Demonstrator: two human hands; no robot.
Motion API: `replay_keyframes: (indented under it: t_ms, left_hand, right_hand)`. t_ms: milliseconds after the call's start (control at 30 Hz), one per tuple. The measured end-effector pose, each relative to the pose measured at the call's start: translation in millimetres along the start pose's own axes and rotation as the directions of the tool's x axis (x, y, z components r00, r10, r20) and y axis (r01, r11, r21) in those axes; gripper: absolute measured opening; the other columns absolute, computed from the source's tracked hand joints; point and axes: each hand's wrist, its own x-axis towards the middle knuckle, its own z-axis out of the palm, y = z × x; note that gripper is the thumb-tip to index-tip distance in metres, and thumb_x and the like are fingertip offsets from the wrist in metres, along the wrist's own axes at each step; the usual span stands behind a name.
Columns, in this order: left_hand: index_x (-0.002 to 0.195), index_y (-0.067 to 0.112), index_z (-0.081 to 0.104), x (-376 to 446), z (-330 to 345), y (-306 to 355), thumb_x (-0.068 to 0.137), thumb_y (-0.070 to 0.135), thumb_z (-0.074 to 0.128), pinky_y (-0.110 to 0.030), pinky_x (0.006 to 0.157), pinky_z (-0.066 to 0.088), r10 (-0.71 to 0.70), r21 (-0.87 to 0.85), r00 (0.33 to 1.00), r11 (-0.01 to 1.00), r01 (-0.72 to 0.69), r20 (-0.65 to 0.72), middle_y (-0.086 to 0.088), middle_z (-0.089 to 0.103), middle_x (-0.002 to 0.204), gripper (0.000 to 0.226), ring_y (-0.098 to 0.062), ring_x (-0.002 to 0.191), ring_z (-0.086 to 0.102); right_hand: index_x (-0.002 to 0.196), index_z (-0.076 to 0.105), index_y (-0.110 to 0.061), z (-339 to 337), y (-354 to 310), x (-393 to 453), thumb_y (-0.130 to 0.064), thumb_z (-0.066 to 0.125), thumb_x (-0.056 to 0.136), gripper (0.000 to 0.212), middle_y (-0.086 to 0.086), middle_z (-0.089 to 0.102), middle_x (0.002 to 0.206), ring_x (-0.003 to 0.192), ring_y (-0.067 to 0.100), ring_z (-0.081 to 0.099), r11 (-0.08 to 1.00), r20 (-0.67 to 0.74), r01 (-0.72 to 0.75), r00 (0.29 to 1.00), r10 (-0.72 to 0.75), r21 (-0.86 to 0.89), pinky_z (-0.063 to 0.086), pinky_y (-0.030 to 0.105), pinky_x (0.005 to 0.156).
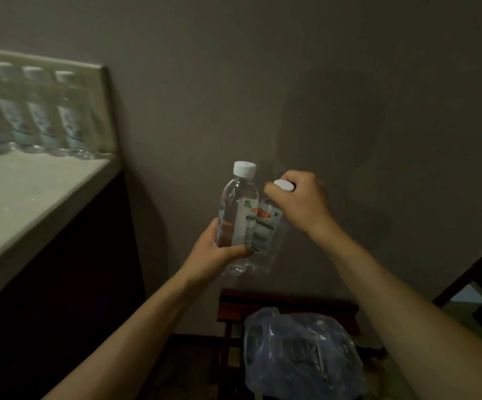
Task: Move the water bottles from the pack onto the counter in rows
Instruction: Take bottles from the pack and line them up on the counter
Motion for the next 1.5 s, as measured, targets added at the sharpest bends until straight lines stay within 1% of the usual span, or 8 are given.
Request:
replay_keyframes:
  t_ms: [233,500,700,1033,1100,1233,1367,1500]
  left_hand:
    - [0.116,0.013,0.056,-38.2,-50.1,32.2,0.071,-0.015,0.071,-0.030,0.068,0.061,0.179,0.051,0.963,0.984,-0.172,-0.204,-0.007,0.072,0.100,0.055,-0.018,0.088,0.073]
    - [0.118,0.017,0.053,-40.6,-143.7,66.9,0.071,-0.011,0.071,-0.042,0.072,0.063,0.238,0.134,0.922,0.969,-0.205,-0.305,-0.008,0.071,0.102,0.057,-0.016,0.084,0.073]
    - [0.123,0.025,0.050,-31.6,-241.2,87.0,0.076,-0.002,0.074,-0.019,0.064,0.058,0.276,0.205,0.927,0.952,-0.227,-0.256,0.006,0.069,0.106,0.060,-0.008,0.094,0.070]
    - [0.126,0.019,0.047,-23.4,-355.5,83.6,0.083,0.001,0.068,-0.013,0.064,0.054,0.273,0.190,0.925,0.955,-0.228,-0.265,0.002,0.066,0.106,0.051,0.001,0.083,0.067]
    - [0.125,0.019,0.045,-22.7,-370.5,80.3,0.083,-0.001,0.067,-0.014,0.070,0.055,0.265,0.187,0.928,0.957,-0.220,-0.262,0.000,0.066,0.107,0.051,0.003,0.085,0.068]
    - [0.130,0.025,0.041,-17.4,-395.2,69.1,0.072,0.012,0.068,-0.043,0.101,0.051,0.278,0.212,0.928,0.950,-0.228,-0.247,-0.006,0.059,0.126,0.065,-0.015,0.114,0.063]
    - [0.126,0.030,0.038,-15.8,-408.4,62.2,0.071,0.022,0.066,-0.048,0.105,0.048,0.246,0.212,0.920,0.959,-0.186,-0.306,-0.009,0.052,0.131,0.063,-0.018,0.118,0.060]
    - [0.128,0.035,0.033,-17.8,-415.5,62.3,0.070,0.033,0.068,-0.046,0.105,0.048,0.238,0.266,0.932,0.950,-0.165,-0.273,-0.006,0.050,0.134,0.068,-0.018,0.122,0.058]
  right_hand:
    - [0.065,0.059,-0.006,28.6,-62.4,-10.9,-0.029,0.067,0.074,0.026,-0.001,0.055,0.057,0.060,0.016,0.050,0.991,0.057,0.078,0.995,-0.085,0.105,0.044,0.035,0.056]
    - [0.063,0.058,-0.011,80.5,-158.8,-2.2,-0.033,0.066,0.076,0.027,0.000,0.058,0.060,0.061,0.017,0.053,0.969,0.066,0.188,0.977,-0.201,0.159,0.045,0.035,0.057]
    - [0.066,0.061,-0.008,142.1,-229.3,11.5,-0.032,0.065,0.076,0.026,0.006,0.065,0.066,0.064,0.021,0.058,0.967,0.037,0.179,0.981,-0.188,0.182,0.048,0.038,0.056]
    - [0.070,0.062,-0.008,233.0,-302.3,17.8,-0.034,0.066,0.076,0.026,0.009,0.068,0.071,0.073,0.029,0.067,0.974,0.071,0.141,0.985,-0.155,0.175,0.055,0.047,0.063]
    - [0.071,0.062,-0.009,251.1,-309.1,17.7,-0.038,0.065,0.076,0.029,0.008,0.067,0.070,0.071,0.028,0.065,0.978,0.056,0.134,0.988,-0.145,0.162,0.055,0.047,0.063]
    - [0.070,0.060,-0.014,279.4,-323.4,19.5,-0.047,0.064,0.080,0.035,0.000,0.063,0.066,0.066,0.019,0.061,0.986,-0.008,0.121,0.993,-0.121,0.118,0.051,0.036,0.061]
    - [0.073,0.058,-0.017,295.1,-332.3,18.2,-0.056,0.064,0.081,0.040,-0.004,0.061,0.071,0.068,0.015,0.058,0.978,-0.023,0.133,0.991,-0.131,0.159,0.044,0.029,0.057]
    - [0.102,0.058,-0.018,298.3,-320.3,7.4,-0.059,0.062,0.082,0.046,-0.001,0.058,0.101,0.089,0.015,0.056,0.974,0.025,0.202,0.978,-0.205,0.102,0.043,0.028,0.070]
